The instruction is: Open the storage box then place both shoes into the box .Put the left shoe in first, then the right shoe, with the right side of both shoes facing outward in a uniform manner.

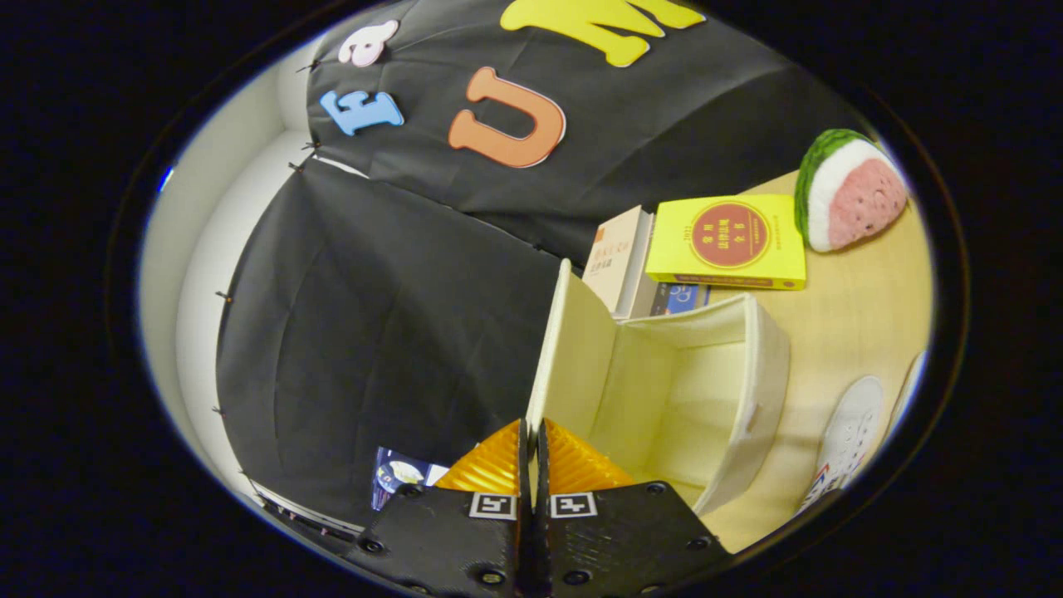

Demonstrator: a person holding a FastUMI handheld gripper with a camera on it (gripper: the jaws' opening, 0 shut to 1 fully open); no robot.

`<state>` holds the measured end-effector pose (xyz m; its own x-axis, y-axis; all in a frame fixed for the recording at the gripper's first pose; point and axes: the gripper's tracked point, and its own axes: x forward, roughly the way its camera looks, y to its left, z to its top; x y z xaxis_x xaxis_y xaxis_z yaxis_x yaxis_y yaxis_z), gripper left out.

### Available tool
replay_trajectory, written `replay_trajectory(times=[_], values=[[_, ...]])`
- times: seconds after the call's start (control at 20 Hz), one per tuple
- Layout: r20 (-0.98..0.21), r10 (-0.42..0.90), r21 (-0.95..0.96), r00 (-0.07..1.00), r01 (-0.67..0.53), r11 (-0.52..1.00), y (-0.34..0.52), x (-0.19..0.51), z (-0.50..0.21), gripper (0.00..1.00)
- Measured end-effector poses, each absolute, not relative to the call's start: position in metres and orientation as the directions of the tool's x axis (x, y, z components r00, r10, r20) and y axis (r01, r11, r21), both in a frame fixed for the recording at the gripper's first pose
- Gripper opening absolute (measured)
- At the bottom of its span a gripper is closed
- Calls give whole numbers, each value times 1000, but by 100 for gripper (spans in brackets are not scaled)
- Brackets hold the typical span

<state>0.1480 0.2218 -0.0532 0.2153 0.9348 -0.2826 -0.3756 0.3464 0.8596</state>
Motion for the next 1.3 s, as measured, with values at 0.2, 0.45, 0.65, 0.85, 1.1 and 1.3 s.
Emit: replay_trajectory(times=[0.2, 0.45, 0.65, 0.85, 1.1, 1.3], values=[[-257, 947, 877, 194, -365, 313, 269, 145, -33, 0], [-276, 943, 876, 184, -355, 325, 340, 143, -15, 1], [-304, 937, 849, 172, -398, 349, 392, 134, -4, 6], [-361, 918, 800, 163, -452, 395, 404, 122, -5, 58], [-469, 858, 725, 209, -465, 509, 358, 118, -33, 94], [-523, 817, 671, 245, -473, 571, 294, 115, -59, 95]])
